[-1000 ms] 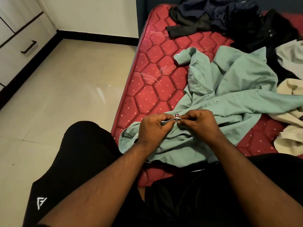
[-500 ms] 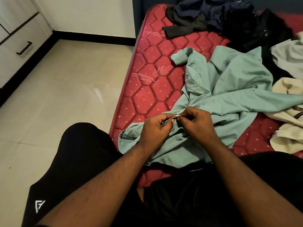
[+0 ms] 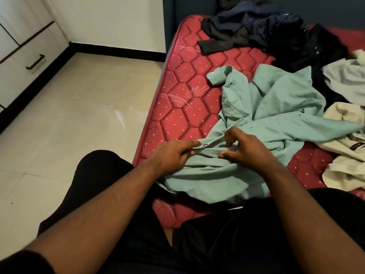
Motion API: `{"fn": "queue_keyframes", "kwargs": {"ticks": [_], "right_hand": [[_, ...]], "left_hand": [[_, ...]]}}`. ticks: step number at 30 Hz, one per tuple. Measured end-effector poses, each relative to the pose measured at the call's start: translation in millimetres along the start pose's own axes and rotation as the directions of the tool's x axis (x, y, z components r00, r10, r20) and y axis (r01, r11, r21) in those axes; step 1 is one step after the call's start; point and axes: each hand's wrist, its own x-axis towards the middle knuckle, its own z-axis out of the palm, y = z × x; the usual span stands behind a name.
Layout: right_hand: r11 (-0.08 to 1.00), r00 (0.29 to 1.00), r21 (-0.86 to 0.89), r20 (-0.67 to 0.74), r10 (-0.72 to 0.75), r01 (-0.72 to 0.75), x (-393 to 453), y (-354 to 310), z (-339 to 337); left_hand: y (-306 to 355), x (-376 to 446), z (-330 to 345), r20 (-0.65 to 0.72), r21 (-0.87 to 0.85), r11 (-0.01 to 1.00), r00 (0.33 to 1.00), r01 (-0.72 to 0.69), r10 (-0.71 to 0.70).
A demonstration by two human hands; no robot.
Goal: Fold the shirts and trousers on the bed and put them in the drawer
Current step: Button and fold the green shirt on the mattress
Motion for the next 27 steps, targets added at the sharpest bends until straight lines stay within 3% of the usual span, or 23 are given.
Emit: {"fn": "queue_keyframes", "kwargs": {"ticks": [4, 9, 12, 17, 22, 27], "right_hand": [[0.987, 0.987, -0.025, 0.005, -0.158, 0.158, 2.6, 12.9, -1.2], [0.996, 0.995, -0.018, -0.038, -0.091, 0.090, 1.1, 19.9, 2.6], [0.999, 0.996, 0.021, -0.087, -0.030, 0.031, 0.3, 20.3, 4.6], [0.982, 0.987, 0.176, -0.136, 0.089, -0.065, -4.0, 15.3, 10.0], [0.960, 0.976, 0.277, -0.198, 0.089, -0.031, -11.5, 17.6, 2.9], [0.970, 0.962, 0.243, -0.269, 0.041, 0.026, -10.3, 19.4, 0.6]], "left_hand": [[-11.1, -0.2, -14.2, 0.048, 0.102, 0.995, 0.999, -0.008, 0.003], [-18.2, 3.3, -19.8, 0.192, 0.012, 0.980, 0.961, 0.200, -0.198], [-0.7, 17.4, -27.2, 0.276, -0.141, 0.931, 0.917, 0.336, -0.289], [44.5, 59.7, -19.6, 0.067, -0.226, 0.924, 0.951, 0.309, -0.302], [61.2, 87.0, 7.1, 0.164, -0.265, 0.869, 0.907, 0.419, -0.387], [57.6, 83.6, 19.1, 0.169, -0.542, 0.715, 0.890, 0.442, -0.423]]}}
